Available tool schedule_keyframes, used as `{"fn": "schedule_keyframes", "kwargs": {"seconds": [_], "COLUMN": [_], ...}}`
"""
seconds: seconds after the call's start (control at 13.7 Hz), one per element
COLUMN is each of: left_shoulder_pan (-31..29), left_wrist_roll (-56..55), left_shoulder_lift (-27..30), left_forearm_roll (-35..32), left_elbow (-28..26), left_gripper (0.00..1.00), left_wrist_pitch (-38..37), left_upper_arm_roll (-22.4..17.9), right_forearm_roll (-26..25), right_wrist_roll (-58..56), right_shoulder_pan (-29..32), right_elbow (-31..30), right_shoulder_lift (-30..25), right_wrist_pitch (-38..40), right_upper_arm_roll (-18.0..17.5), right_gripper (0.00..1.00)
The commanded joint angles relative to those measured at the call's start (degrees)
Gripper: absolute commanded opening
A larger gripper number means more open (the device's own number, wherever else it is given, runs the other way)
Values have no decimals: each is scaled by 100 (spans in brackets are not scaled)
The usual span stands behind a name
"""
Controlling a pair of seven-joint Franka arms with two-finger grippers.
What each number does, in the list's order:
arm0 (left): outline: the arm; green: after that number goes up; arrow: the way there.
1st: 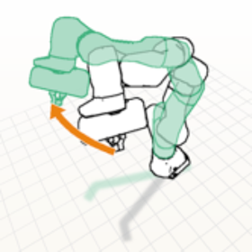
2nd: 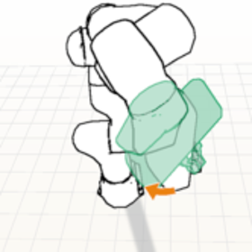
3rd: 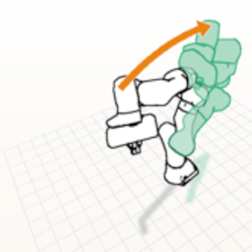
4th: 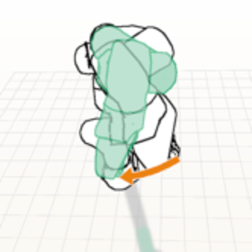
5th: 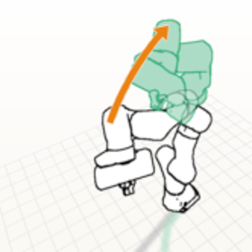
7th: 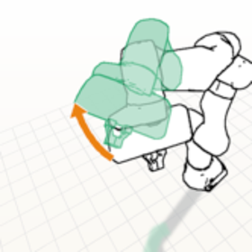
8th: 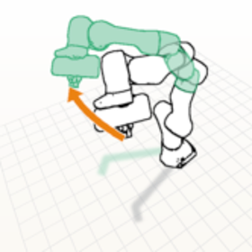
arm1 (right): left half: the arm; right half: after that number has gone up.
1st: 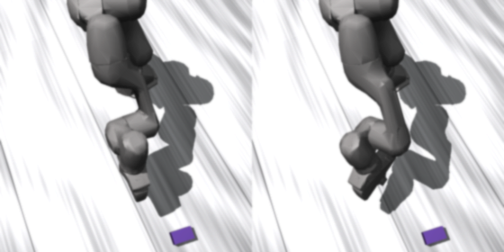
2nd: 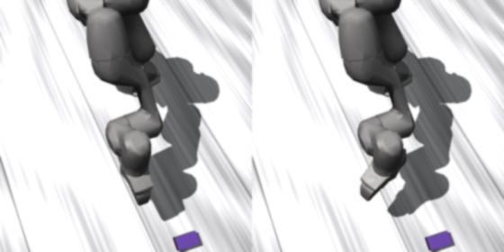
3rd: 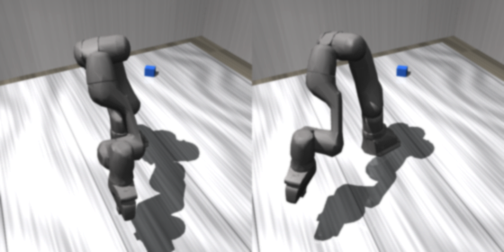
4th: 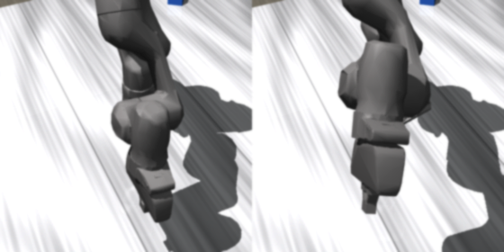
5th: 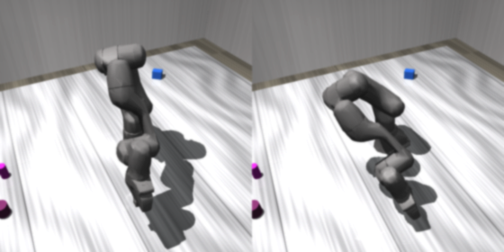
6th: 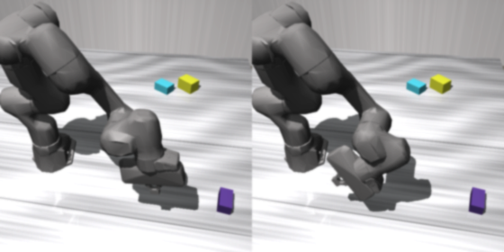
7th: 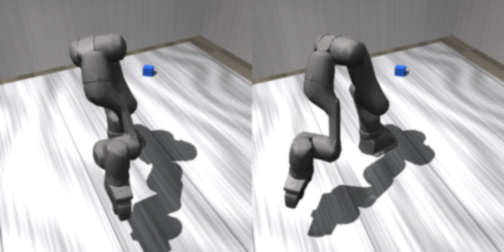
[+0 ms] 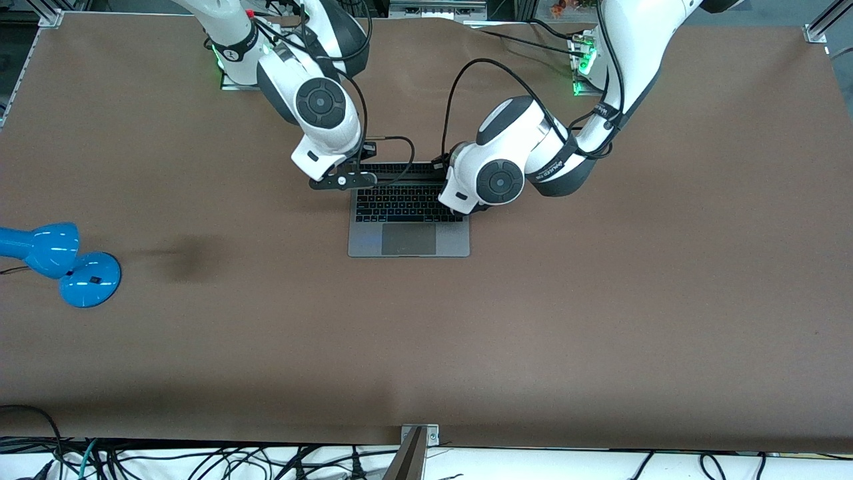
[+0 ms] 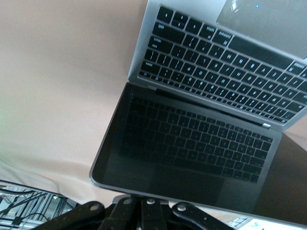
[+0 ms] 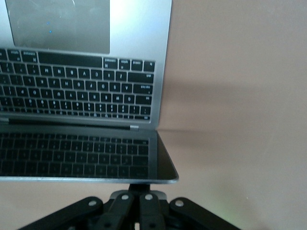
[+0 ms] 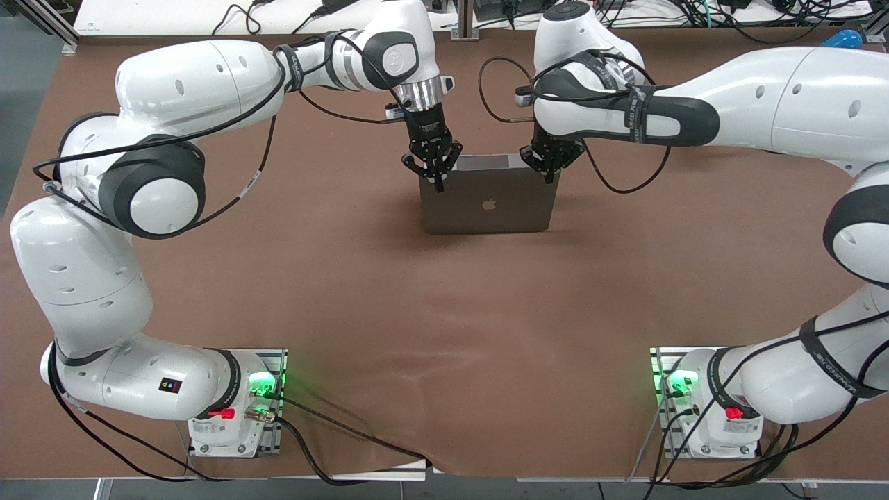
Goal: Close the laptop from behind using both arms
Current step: 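Push the laptop screen down onto the keyboard with both grippers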
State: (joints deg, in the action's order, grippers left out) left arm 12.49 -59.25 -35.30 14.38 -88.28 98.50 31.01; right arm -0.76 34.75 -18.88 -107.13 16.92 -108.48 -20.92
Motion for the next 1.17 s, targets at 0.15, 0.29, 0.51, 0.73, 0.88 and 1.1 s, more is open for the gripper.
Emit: {"fn": "schedule_keyframes", "kwargs": {"seconds": [0.15, 0.29, 0.51, 0.73, 0.88, 1.1], "left_shoulder_pan": [34, 34, 43, 52, 52, 105], "left_wrist_roll": [37, 37, 45, 46, 46, 46], "left_shoulder_lift": [-250, -319, -443, -592, -732, -925], "left_forearm_roll": [-190, -199, -216, -225, -234, -234], "left_elbow": [100, 222, 346, 346, 346, 469], "left_gripper": [0, 0, 0, 0, 0, 0], "left_wrist_pitch": [64, 64, 72, 282, 537, 714], "left_upper_arm_roll": [-164, -209, -358, -481, -525, -596], "right_forearm_roll": [-530, -644, -837, -891, -900, -1118], "right_wrist_roll": [-30, -30, -38, -30, -38, -39], "right_shoulder_pan": [16, 25, 33, 33, 34, 34], "right_elbow": [710, 904, 1133, 1283, 1291, 1440], "right_shoulder_lift": [707, 891, 1190, 1498, 1665, 1937], "right_wrist_pitch": [-94, -103, -112, -357, -507, -656], "right_upper_arm_roll": [1, 62, 97, 185, 237, 299], "right_gripper": [0, 0, 0, 0, 0, 0]}}
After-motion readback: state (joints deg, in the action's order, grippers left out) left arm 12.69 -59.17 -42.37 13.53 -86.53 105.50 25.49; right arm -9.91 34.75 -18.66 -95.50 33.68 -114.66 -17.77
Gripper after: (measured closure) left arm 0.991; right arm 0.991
